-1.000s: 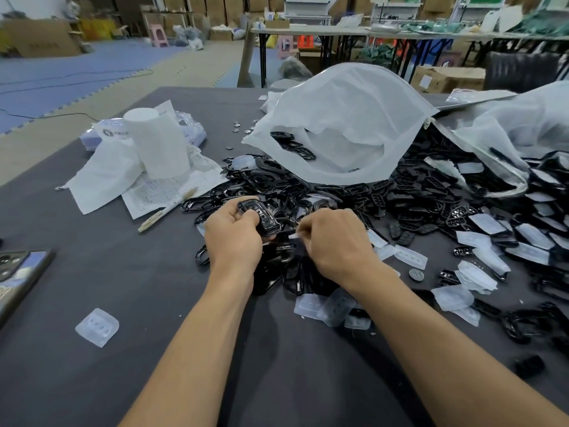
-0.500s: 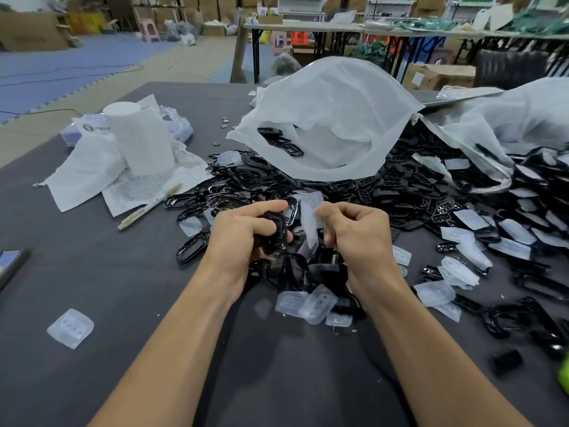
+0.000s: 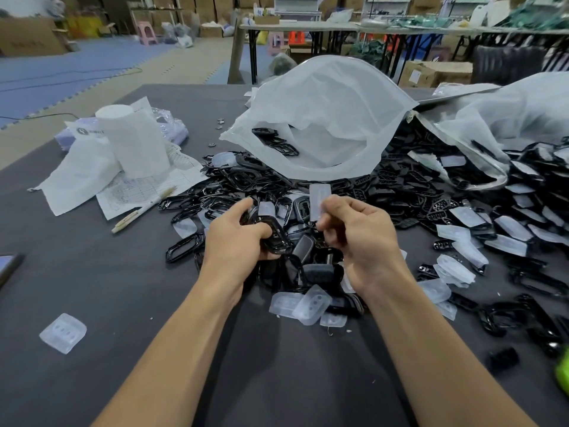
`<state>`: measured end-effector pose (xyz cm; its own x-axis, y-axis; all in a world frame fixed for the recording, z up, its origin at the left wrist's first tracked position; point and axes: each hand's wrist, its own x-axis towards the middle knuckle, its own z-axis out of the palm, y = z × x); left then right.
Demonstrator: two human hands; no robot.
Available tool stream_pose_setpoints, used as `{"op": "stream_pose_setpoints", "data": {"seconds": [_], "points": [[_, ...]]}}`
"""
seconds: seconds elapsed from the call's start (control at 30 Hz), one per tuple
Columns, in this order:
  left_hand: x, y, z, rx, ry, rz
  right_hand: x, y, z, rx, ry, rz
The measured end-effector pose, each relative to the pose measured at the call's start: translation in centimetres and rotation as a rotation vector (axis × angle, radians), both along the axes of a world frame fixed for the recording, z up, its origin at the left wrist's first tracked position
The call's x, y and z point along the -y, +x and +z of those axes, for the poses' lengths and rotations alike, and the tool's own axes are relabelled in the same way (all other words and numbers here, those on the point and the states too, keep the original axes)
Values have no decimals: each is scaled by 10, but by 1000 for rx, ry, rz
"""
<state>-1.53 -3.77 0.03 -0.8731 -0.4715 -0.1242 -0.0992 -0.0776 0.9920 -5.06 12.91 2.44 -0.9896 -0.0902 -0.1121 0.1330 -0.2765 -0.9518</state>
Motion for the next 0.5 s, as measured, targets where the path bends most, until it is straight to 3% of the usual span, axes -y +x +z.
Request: {"op": "stream_pose_setpoints", "data": {"seconds": [0.1,0.33,0.5], "points": [[0,-1,-4,-16,-84,-18,2,3,-2,28,1,39],[-7,2,-1,-79,-55,-130,8,3,-4,-55,-36,69],[-10,4,1,-112,-72,-208,13,9,-3,-116,65,128]]}}
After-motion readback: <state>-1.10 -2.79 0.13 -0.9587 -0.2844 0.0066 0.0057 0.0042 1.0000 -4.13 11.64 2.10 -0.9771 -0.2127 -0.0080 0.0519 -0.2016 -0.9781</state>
